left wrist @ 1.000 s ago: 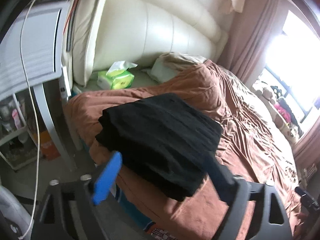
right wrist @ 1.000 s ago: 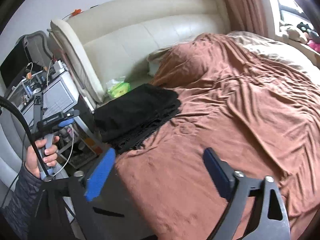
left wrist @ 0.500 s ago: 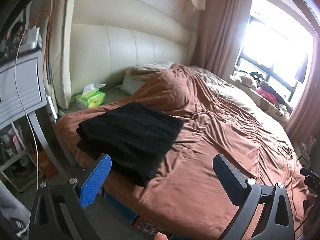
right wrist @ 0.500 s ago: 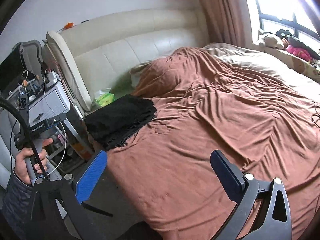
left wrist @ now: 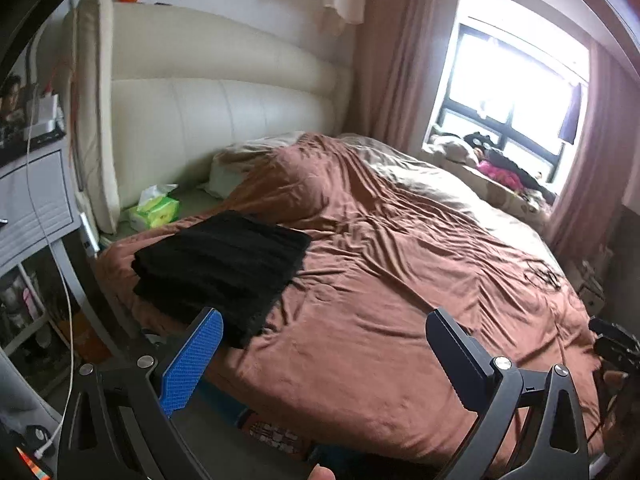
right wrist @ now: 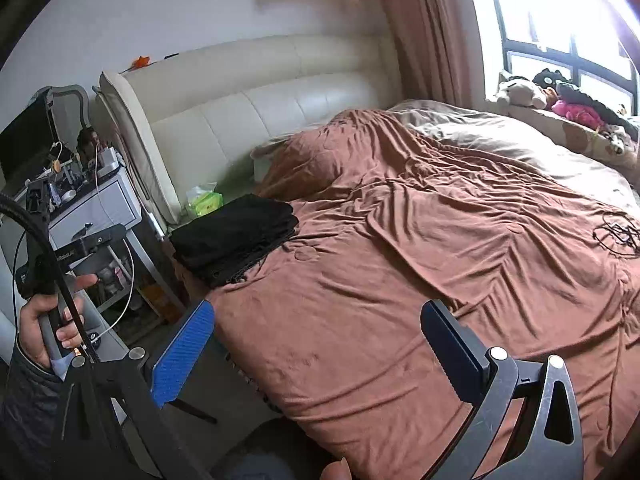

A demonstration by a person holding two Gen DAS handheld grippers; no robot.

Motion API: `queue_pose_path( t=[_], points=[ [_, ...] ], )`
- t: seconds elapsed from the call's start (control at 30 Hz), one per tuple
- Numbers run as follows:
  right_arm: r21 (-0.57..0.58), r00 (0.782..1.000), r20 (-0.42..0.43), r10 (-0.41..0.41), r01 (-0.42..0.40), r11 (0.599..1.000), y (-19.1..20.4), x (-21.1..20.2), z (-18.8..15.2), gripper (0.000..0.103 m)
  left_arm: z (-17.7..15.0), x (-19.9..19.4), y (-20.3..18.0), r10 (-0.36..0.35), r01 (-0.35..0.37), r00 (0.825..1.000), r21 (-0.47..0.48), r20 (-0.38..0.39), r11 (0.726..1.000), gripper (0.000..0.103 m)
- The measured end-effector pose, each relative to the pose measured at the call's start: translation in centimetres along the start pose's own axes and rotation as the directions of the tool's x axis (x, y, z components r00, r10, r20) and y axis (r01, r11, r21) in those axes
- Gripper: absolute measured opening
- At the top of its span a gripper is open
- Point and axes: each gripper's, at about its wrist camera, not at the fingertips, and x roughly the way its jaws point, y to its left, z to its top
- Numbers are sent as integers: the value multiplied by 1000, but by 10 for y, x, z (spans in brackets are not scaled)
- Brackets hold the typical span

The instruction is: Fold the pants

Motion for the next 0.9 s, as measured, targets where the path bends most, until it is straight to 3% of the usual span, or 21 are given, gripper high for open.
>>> queue_pose_path(
  t=[0.5,0.9],
  points=[
    [28,996,46,-73,72,997,4,-77,-47,103,-36,-57,-72,-114,112,993,100,17,989,102],
    [39,987,80,-142,140,989,27,-123,-82,103,-71,-94,-95,-168,162,986,144,24,976,102]
  ],
)
